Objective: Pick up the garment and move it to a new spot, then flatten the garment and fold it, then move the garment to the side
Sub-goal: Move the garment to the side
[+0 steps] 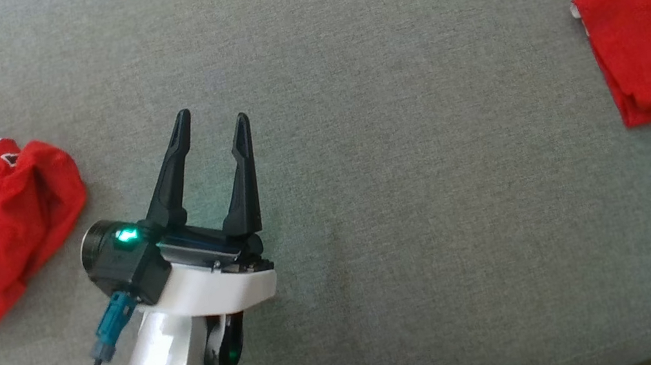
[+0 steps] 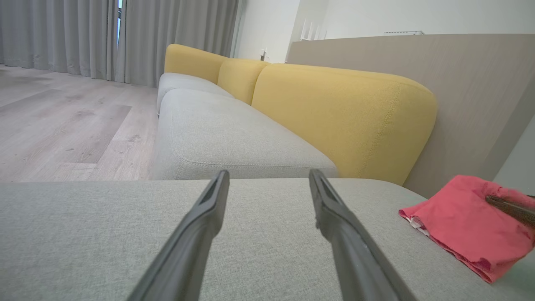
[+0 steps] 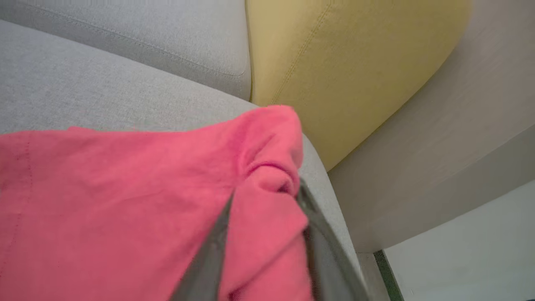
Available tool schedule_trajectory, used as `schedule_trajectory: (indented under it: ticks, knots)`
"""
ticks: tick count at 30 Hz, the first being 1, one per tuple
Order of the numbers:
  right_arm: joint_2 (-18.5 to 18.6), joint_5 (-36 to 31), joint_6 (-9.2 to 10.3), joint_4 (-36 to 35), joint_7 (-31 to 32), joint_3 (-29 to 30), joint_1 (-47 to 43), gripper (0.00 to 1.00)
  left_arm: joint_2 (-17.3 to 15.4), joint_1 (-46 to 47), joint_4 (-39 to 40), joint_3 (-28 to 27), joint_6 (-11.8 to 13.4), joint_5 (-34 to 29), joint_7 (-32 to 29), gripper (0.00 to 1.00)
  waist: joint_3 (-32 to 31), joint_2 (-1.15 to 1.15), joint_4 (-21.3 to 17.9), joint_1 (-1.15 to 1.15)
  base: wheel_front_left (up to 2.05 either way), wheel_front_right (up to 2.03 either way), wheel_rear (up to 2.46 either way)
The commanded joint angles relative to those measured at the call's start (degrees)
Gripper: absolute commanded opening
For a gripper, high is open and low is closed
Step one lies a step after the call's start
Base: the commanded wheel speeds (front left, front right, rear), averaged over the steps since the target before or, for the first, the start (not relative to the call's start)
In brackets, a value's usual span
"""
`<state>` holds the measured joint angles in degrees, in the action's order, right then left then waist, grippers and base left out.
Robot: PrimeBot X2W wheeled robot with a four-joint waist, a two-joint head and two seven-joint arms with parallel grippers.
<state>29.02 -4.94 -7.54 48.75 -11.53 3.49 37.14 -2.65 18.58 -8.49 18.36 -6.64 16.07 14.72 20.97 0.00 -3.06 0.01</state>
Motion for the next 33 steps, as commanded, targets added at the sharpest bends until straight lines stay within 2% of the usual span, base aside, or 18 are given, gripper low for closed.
schedule_trajectory:
  ticks: [1,7,10,25,33]
  knots:
    - [1.5,-0.4,0.05,-1.5,-0.9,0.3,0.6,1.0,-0.2,1.3,1.6,-2.1,-0.3,-0.2,0.3,1.0,-0.2,0.0,-0.1,-0.01,0.0,0.0,0.0]
    - [-2.1,-2.0,0.05,-4.5,-2.6,2.3,0.3,1.0,-0.2,0.7,1.4,-2.9,-0.4,0.0,0.3,1.0,-2.2,0.0,-0.7,-0.01,0.0,0.0,0.0]
    - [-6.9,-0.5,0.05,-8.8,-3.0,1.8,-0.1,1.0,-0.2,-0.3,1.5,-3.8,-0.2,0.1,0.3,1.0,-4.4,0.0,-1.6,-0.01,0.0,0.0,0.0]
    - [-20.7,5.7,0.05,-28.6,0.4,-3.0,-7.2,1.0,-0.2,-5.2,2.5,-5.3,0.5,0.7,0.3,1.0,-12.0,0.0,-1.1,-0.01,0.0,0.0,0.0]
    - [-25.2,8.2,0.05,-29.9,-1.0,-3.5,-14.0,1.0,-0.2,-7.5,2.5,-6.3,0.6,0.4,0.3,1.0,-13.3,0.0,-1.0,-0.01,0.0,0.0,0.0]
